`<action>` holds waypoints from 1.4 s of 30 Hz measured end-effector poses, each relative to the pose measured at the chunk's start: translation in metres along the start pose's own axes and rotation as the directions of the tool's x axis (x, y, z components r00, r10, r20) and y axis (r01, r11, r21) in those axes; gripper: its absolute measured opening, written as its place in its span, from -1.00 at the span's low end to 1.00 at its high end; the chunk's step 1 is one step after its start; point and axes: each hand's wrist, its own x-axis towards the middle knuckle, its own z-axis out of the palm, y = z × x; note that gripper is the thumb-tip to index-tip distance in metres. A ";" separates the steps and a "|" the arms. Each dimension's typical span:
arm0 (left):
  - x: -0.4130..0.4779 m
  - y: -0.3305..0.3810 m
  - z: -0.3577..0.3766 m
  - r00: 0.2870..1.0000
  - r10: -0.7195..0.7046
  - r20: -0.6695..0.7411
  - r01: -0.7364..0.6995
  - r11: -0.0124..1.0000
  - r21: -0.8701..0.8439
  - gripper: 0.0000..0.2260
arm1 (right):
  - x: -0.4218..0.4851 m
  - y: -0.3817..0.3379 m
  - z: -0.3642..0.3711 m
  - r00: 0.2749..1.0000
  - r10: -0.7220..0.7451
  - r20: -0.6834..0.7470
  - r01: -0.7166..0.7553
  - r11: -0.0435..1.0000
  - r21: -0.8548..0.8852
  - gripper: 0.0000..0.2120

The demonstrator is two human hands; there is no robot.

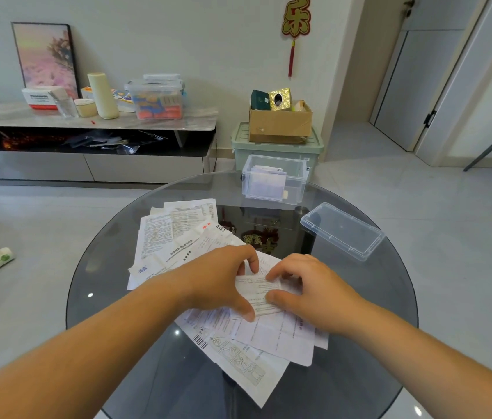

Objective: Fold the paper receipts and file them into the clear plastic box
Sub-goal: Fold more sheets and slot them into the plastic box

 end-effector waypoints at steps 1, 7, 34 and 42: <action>-0.001 0.000 0.001 1.000 0.005 -0.002 -0.005 1.000 -0.023 -0.46 | 0.001 -0.002 -0.001 1.000 0.015 -0.014 -0.015 1.000 0.027 -0.76; -0.005 -0.002 -0.004 0.998 -0.019 -0.062 -0.001 0.954 -0.299 -0.50 | 0.006 -0.006 -0.002 0.993 0.065 -0.095 -0.045 0.980 0.195 -0.76; 0.081 -0.008 -0.071 0.909 0.060 -0.413 -0.101 0.992 -0.078 -0.69 | 0.098 0.001 -0.100 0.961 0.081 -0.265 -0.033 0.983 0.180 -0.89; 0.185 -0.025 -0.097 0.912 0.292 -0.289 -0.083 0.819 0.567 -0.52 | 0.217 0.028 -0.146 0.883 -0.006 -0.469 -0.024 0.998 -0.057 -0.90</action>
